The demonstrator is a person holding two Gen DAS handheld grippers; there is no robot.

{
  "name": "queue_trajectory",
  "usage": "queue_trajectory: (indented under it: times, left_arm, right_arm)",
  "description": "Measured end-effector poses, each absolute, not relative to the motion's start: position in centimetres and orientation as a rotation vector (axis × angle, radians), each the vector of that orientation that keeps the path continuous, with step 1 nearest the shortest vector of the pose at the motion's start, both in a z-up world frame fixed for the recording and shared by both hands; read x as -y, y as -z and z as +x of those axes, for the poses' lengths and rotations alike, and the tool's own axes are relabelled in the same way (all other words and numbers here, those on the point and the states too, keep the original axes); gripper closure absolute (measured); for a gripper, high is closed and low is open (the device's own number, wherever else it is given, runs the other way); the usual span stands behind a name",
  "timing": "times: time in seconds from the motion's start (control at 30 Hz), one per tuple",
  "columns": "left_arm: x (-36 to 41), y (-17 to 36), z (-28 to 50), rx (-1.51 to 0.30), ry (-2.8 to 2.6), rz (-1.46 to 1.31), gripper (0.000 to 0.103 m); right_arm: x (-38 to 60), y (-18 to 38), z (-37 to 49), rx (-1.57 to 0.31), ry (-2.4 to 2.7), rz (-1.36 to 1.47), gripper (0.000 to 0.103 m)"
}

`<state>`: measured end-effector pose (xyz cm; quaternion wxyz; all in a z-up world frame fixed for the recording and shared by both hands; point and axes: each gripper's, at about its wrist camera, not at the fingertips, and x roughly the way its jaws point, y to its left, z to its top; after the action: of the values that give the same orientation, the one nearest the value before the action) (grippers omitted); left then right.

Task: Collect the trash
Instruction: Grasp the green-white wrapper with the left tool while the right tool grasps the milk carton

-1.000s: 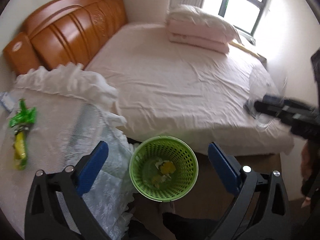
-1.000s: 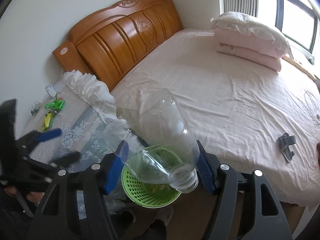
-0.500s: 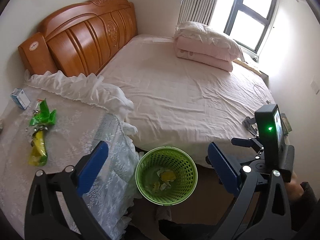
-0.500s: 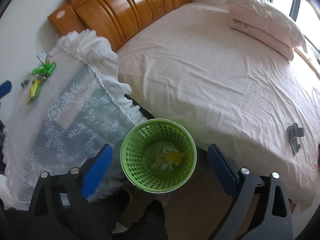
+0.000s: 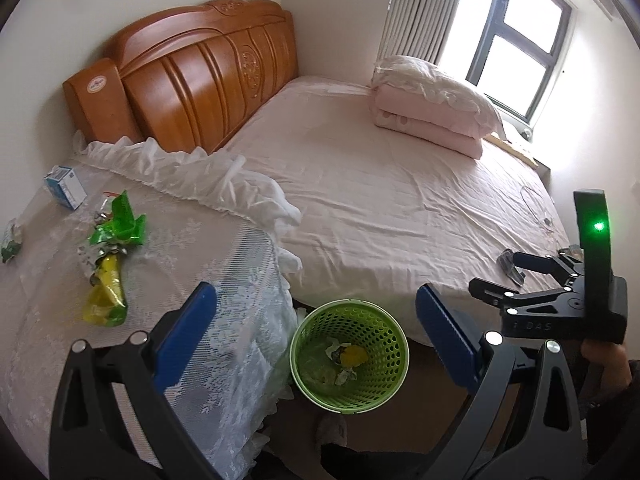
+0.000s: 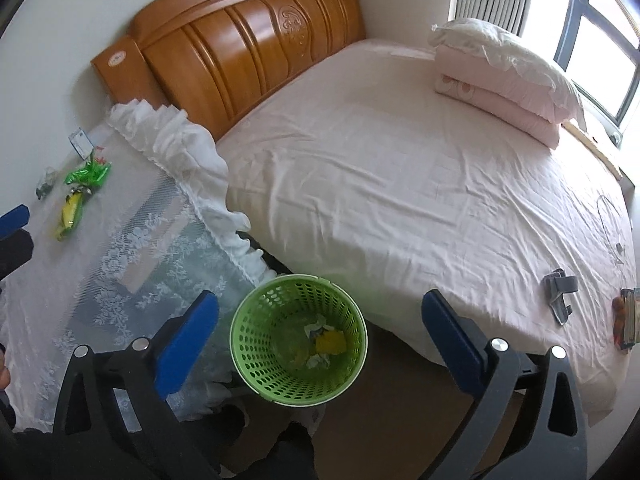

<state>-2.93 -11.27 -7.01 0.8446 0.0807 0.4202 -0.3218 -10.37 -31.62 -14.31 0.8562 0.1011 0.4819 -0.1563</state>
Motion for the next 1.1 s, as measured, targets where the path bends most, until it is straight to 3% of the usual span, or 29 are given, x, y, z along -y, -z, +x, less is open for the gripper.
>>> queue_trajectory:
  times: [0.3, 1.1]
  left_arm:
    - [5.8, 5.9, -1.3, -0.865, 0.553, 0.128, 0.008]
    - [-17.0, 7.5, 10.2, -0.852, 0.073, -0.007, 0.008]
  right_arm:
    - [27.6, 12.7, -6.5, -0.965, 0.228, 0.213, 0.002]
    - [6.3, 11.5, 15.4, -0.966, -0.225, 0.069, 0.002]
